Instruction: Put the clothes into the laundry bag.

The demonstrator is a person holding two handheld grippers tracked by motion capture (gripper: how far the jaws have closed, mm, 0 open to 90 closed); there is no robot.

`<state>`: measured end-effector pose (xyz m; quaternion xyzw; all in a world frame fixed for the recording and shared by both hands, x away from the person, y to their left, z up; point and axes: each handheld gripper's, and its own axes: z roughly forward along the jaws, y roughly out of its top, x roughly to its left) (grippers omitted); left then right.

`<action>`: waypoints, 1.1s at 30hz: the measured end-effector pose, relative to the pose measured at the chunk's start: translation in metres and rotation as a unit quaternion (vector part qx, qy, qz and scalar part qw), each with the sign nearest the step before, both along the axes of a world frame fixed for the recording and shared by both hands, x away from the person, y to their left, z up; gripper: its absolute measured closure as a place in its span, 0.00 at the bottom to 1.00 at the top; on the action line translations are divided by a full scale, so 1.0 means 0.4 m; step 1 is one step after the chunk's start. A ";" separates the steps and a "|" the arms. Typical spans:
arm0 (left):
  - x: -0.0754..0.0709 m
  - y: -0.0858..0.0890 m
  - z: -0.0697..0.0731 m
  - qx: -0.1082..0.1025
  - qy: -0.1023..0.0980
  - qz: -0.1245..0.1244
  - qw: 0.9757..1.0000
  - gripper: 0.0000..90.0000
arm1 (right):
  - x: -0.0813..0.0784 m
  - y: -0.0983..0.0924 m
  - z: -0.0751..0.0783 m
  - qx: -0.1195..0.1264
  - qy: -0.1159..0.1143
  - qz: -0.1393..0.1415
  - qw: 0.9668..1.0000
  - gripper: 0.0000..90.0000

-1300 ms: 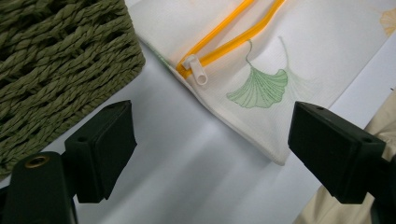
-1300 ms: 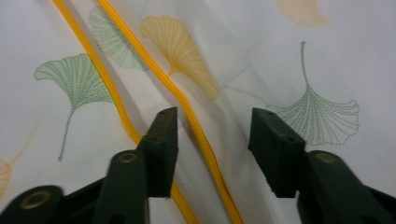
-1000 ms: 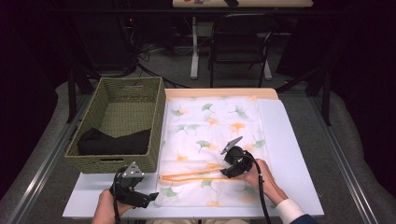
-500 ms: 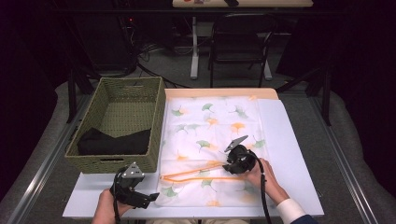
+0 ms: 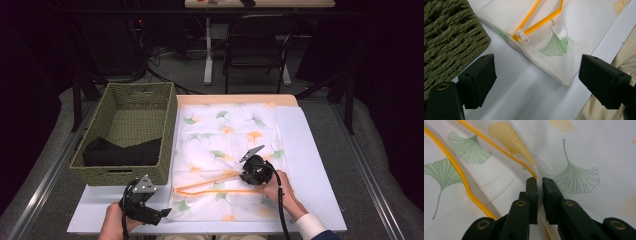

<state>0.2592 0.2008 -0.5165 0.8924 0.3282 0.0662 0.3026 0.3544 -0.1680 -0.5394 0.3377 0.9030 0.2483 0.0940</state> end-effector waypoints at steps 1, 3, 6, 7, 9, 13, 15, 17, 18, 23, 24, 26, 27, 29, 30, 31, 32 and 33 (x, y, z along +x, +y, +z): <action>0.001 0.002 0.000 0.002 0.001 -0.003 1.000 0.16 | 0.001 0.000 0.000 0.001 0.001 -0.001 1.000 0.95; 0.000 0.003 0.001 0.004 0.001 -0.003 1.000 0.16 | 0.002 0.000 0.001 -0.001 0.002 0.000 1.000 0.97; -0.002 0.005 0.007 0.012 -0.005 -0.005 1.000 0.16 | 0.001 0.001 0.005 -0.003 -0.002 0.005 1.000 0.98; -0.002 0.007 0.010 0.013 -0.007 -0.008 1.000 0.15 | -0.001 0.002 0.006 -0.003 -0.002 0.005 1.000 0.98; -0.001 0.009 0.015 0.012 -0.007 -0.009 1.000 0.15 | -0.003 0.002 0.012 -0.003 -0.007 0.009 1.000 0.98; -0.002 0.009 0.023 0.017 -0.006 -0.020 1.000 0.13 | -0.006 -0.004 0.027 0.007 -0.017 0.010 1.000 0.98; -0.002 0.010 0.025 0.016 -0.001 -0.027 1.000 0.11 | -0.006 -0.006 0.029 0.008 -0.018 0.012 1.000 0.98; -0.003 0.011 0.031 0.019 -0.002 -0.038 0.999 0.09 | -0.006 -0.007 0.029 0.010 -0.019 0.012 1.000 0.98; -0.003 0.012 0.035 0.021 -0.002 -0.044 0.999 0.08 | -0.006 -0.007 0.029 0.010 -0.019 0.012 1.000 0.98; 0.000 0.022 0.060 0.013 0.001 -0.057 0.998 0.06 | -0.006 -0.010 0.032 0.019 -0.020 0.013 1.000 0.98; 0.000 0.022 0.064 0.011 0.004 -0.057 0.998 0.05 | -0.006 -0.011 0.032 0.019 -0.021 0.015 0.999 0.98; 0.000 0.024 0.074 0.014 0.003 -0.060 0.998 0.05 | -0.006 -0.012 0.032 0.022 -0.022 0.014 0.999 0.98; 0.000 0.024 0.078 0.017 -0.001 -0.059 0.998 0.04 | -0.006 -0.012 0.032 0.021 -0.021 0.016 0.999 0.98; 0.002 0.028 0.090 0.019 -0.004 -0.063 0.998 0.02 | -0.007 -0.013 0.033 0.021 -0.022 0.017 0.999 0.98; 0.003 0.030 0.096 0.019 -0.004 -0.065 0.998 0.02 | -0.007 -0.013 0.033 0.022 -0.022 0.016 0.999 0.98; 0.005 0.032 0.102 0.020 -0.002 -0.066 0.998 0.01 | -0.007 -0.013 0.033 0.022 -0.022 0.016 0.999 0.98; 0.007 0.034 0.108 0.022 -0.002 -0.068 0.997 0.00 | -0.007 -0.013 0.033 0.022 -0.022 0.017 0.999 0.98; 0.011 0.035 0.115 0.026 -0.001 -0.070 0.997 0.00 | -0.008 -0.013 0.034 0.020 -0.022 0.017 0.999 0.98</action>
